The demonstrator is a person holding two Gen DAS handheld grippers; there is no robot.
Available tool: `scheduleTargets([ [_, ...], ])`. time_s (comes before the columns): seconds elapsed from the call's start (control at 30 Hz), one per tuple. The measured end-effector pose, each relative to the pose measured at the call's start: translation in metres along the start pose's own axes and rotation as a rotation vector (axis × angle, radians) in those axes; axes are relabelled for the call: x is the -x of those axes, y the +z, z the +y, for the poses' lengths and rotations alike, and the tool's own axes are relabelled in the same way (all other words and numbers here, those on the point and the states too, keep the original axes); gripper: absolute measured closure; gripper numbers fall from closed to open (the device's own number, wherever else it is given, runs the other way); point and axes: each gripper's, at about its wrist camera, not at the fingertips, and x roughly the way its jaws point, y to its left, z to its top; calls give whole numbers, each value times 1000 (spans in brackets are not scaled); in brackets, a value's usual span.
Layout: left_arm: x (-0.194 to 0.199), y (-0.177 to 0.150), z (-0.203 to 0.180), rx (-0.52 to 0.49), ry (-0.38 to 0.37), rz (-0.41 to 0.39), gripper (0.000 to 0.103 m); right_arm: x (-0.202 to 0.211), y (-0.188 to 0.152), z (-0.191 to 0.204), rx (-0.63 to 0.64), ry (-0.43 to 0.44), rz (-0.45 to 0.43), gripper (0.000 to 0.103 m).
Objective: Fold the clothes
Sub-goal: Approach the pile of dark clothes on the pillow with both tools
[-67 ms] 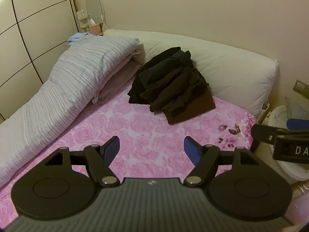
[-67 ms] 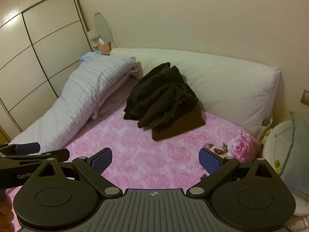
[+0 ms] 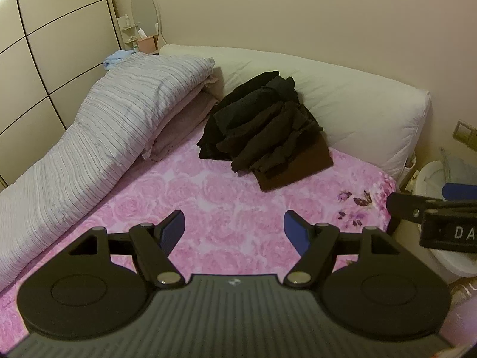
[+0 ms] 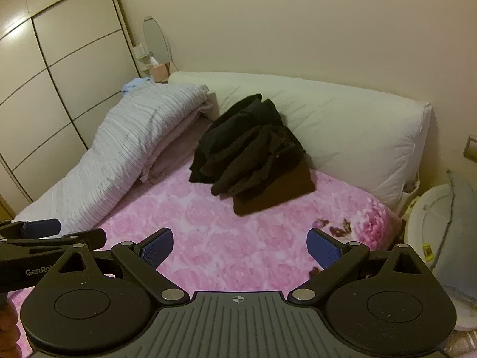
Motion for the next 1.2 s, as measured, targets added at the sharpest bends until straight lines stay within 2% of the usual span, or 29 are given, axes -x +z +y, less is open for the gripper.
scheduleTargets([
  [0.27, -8, 1, 15, 1, 6, 22, 32, -2, -8, 9, 14, -6, -5, 4],
  [0.33, -8, -1, 17, 10, 3, 26, 32, -11, 3, 17, 7, -19, 29, 4],
  [0.57, -6, -4, 39, 9, -26, 19, 32, -15, 7, 22, 15, -27, 29, 4],
  [1.2, -6, -6, 56, 13, -49, 8, 32, -19, 8, 45, 28, -49, 18, 4],
])
